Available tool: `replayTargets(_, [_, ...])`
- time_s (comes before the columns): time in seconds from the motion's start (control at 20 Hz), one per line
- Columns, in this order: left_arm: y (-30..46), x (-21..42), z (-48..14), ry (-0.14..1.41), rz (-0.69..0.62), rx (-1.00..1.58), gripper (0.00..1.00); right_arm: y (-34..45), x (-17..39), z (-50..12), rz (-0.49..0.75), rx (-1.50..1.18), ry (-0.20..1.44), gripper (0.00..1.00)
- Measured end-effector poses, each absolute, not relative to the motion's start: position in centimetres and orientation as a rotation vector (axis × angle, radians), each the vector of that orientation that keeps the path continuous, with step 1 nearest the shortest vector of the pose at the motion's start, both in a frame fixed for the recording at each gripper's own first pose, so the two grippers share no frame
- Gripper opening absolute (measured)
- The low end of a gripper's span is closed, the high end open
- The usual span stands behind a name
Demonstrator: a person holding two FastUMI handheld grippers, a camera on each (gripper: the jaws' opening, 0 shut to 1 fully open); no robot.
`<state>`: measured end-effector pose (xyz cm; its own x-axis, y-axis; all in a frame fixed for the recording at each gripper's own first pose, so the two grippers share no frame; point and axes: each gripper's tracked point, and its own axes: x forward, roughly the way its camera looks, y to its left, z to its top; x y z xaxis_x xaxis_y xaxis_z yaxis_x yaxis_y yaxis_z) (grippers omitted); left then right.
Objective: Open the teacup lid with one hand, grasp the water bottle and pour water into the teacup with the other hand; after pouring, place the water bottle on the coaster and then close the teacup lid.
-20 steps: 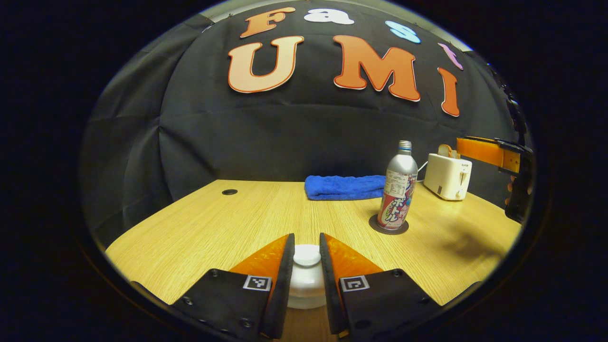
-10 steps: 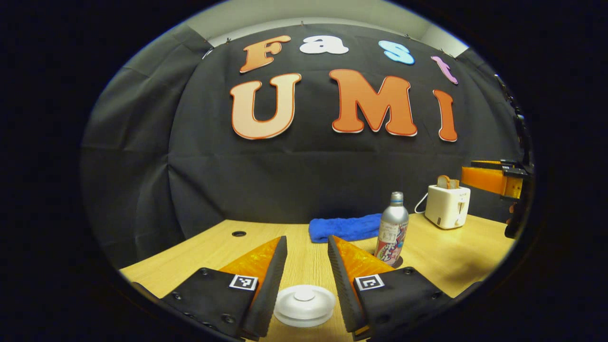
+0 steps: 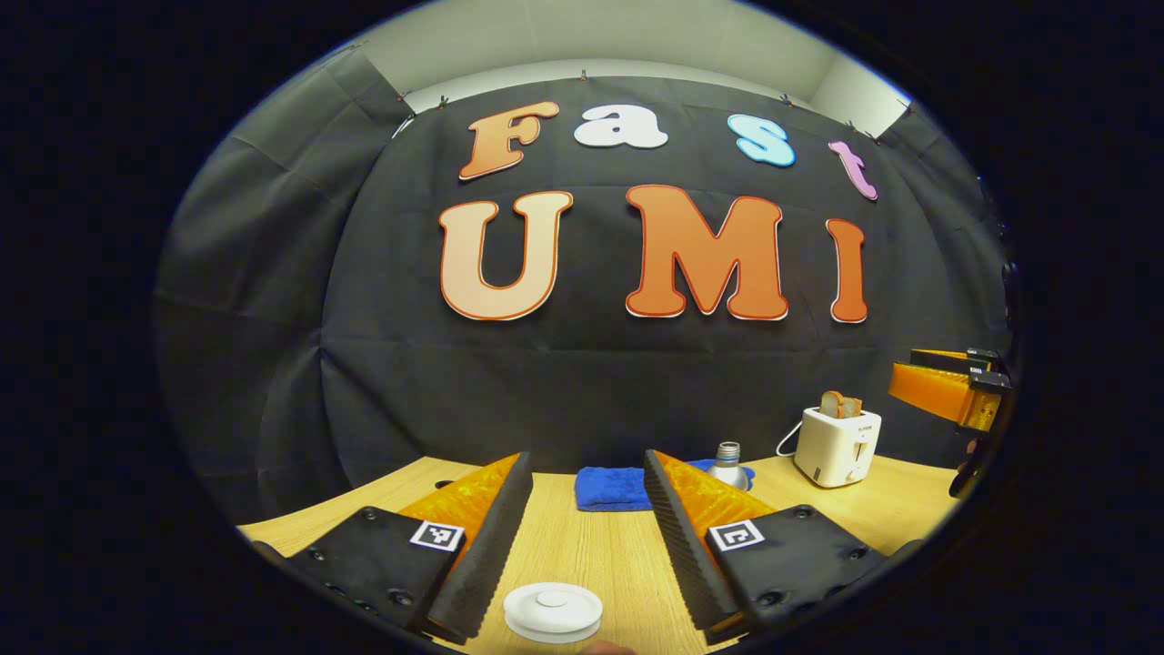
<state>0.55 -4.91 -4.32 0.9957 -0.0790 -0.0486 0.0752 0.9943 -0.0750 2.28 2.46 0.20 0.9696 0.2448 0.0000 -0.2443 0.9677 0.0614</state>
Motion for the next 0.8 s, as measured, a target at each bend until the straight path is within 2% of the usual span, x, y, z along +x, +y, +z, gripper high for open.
replayTargets(0.05, [-4.8,0.5,-3.9,0.044,-0.072,-0.077,0.92,2.3,2.1,0.2,0.239,0.056,0.006,0.98])
replayTargets(0.25, [-4.7,0.2,-2.7,0.042,-0.059,-0.103,1.00,2.0,1.3,0.7,0.204,0.014,0.013,0.99])
replayTargets(0.35, [-4.3,0.0,-2.3,0.040,-0.048,-0.103,0.94,2.0,1.1,0.7,0.189,0.009,0.018,1.00])
replayTargets(0.5, [-4.6,-0.6,-2.2,0.042,-0.062,-0.096,1.00,2.5,0.8,0.3,0.185,0.010,0.034,0.99])
replayTargets(0.7, [-3.5,-1.1,-2.5,0.039,-0.027,-0.082,0.98,2.9,0.7,-0.3,0.179,0.022,0.047,1.00])
replayTargets(0.75, [-3.4,-1.3,-2.4,0.038,-0.026,-0.087,1.00,3.1,0.6,-0.4,0.184,0.025,0.048,1.00])
replayTargets(0.8, [-3.4,-1.3,-2.4,0.038,-0.027,-0.085,0.95,3.3,0.6,-0.4,0.184,0.027,0.051,0.99])
